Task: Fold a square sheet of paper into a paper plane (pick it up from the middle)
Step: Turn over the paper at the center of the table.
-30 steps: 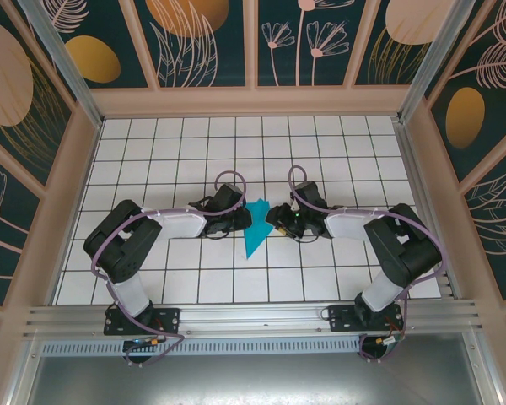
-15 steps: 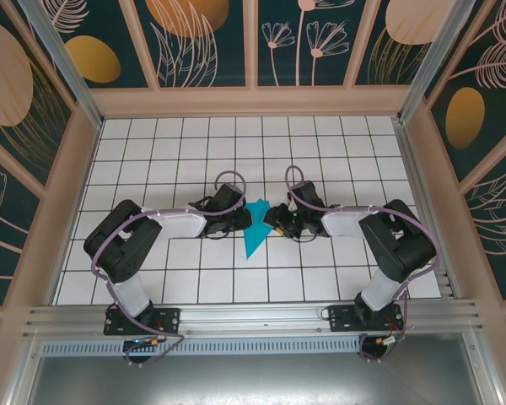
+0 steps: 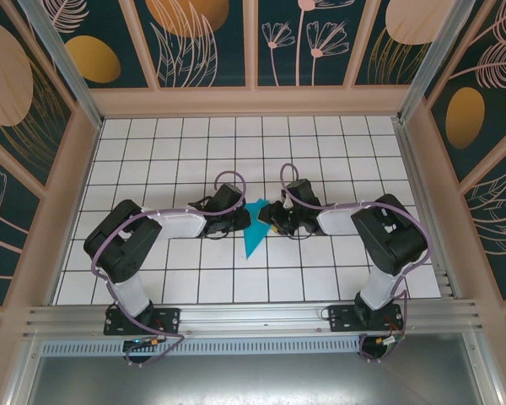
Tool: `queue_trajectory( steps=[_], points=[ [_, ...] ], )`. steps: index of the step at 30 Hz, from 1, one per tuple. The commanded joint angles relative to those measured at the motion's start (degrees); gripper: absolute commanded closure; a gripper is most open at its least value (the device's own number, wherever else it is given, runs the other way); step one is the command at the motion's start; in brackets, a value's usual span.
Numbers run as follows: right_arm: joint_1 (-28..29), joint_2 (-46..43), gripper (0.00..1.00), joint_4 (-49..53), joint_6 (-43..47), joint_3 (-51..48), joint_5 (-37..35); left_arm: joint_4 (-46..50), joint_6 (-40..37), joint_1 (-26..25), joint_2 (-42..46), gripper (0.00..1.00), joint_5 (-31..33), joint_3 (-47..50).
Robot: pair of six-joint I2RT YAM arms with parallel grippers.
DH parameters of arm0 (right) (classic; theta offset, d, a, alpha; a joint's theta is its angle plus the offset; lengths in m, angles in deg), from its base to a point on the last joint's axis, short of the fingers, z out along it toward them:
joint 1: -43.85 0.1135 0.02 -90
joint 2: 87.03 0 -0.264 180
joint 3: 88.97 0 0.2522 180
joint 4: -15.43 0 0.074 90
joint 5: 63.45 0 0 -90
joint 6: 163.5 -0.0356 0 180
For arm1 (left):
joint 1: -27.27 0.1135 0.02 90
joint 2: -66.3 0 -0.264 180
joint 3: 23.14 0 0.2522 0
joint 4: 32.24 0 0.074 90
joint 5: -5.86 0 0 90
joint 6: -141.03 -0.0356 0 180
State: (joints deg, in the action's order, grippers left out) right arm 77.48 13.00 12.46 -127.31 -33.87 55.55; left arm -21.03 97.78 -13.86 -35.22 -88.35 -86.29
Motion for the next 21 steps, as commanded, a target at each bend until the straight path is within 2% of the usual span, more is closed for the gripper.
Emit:
queue_trajectory(
  steps=[1, 10, 15, 21],
  points=[
    [0.84, 2.53, 0.58, -4.05, -0.43, 1.43, 0.63, 0.88, 0.55, -0.57, -1.96, 0.75, -3.86, 1.37],
    [1.19, 4.38, 0.69, -5.24, 1.09, 3.09, 0.29, 0.71, 0.64, -0.59, -1.41, 0.75, -3.9, 1.66],
    [1.34, 5.75, 0.71, -4.98, 2.17, 4.34, 0.19, 0.4, 0.89, -0.59, -1.32, 0.75, -4.07, 1.81],
    [1.44, 6.89, 0.77, -4.9, 3.46, 5.82, 0.58, -0.09, 1.06, -0.55, -0.34, 0.74, -4.14, 2.18]
  ],
)
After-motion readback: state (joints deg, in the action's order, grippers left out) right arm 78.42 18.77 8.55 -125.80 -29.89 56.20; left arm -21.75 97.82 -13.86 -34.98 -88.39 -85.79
